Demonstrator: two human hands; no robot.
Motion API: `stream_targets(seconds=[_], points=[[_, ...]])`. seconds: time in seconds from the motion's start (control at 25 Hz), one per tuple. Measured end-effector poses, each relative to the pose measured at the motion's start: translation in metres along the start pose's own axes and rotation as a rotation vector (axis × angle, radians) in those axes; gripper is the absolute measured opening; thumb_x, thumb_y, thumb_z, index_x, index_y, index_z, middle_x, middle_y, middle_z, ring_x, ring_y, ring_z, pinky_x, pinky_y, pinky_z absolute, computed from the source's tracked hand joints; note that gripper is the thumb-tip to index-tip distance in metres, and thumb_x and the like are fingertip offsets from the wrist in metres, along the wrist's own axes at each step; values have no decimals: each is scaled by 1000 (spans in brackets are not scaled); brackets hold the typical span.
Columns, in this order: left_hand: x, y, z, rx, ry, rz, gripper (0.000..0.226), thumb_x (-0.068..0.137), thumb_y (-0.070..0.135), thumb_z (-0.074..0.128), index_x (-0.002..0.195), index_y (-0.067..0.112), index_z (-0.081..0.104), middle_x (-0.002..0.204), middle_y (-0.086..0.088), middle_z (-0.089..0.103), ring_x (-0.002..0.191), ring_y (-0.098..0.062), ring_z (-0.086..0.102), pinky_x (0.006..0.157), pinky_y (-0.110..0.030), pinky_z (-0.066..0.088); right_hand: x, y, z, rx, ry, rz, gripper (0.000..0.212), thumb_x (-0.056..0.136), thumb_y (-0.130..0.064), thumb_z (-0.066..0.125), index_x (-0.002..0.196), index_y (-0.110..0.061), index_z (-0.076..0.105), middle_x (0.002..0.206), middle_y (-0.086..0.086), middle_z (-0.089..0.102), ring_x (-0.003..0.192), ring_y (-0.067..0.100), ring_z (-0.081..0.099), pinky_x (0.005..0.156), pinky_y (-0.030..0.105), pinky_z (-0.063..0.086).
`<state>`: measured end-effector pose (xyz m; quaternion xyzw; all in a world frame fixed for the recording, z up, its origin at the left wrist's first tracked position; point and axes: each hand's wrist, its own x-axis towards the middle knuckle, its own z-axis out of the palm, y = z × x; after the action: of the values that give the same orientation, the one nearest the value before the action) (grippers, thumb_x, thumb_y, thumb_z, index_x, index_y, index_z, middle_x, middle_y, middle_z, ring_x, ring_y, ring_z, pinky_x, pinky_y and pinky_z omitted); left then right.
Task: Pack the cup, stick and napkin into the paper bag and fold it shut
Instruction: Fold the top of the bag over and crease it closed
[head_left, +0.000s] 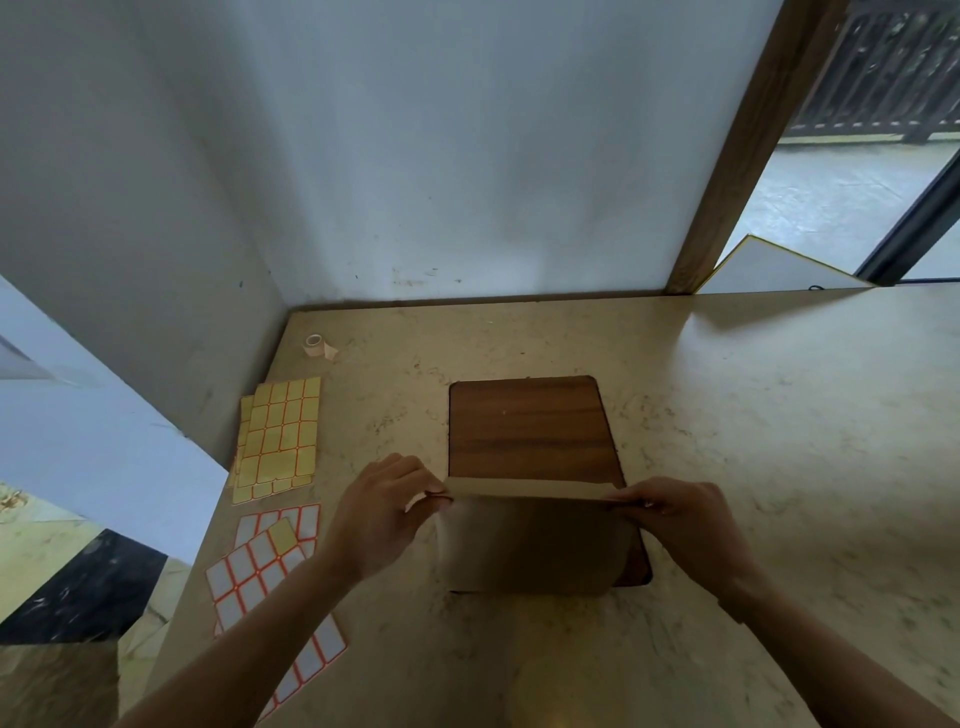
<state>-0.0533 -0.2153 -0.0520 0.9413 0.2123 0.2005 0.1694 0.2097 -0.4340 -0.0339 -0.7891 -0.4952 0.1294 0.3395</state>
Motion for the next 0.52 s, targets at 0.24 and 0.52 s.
stream_targets(seconds=[0.24, 0.52], points=[[-2, -2, 7, -69, 40, -148, 18, 86, 35, 59, 84, 20, 69, 78, 7, 63, 72, -9, 53, 60, -31, 49, -1, 7, 0, 111, 122, 206, 13, 73, -18, 79, 76, -31, 77, 67, -17, 71, 64, 1, 67, 67, 31, 59], [-10, 0, 2, -85, 73, -221, 12, 79, 7, 74, 86, 16, 71, 80, 5, 64, 76, -12, 56, 66, -32, 50, -14, 11, -16, 163, 74, 195, 30, 80, -27, 73, 109, -30, 68, 101, -16, 69, 86, -2, 64, 78, 33, 58]])
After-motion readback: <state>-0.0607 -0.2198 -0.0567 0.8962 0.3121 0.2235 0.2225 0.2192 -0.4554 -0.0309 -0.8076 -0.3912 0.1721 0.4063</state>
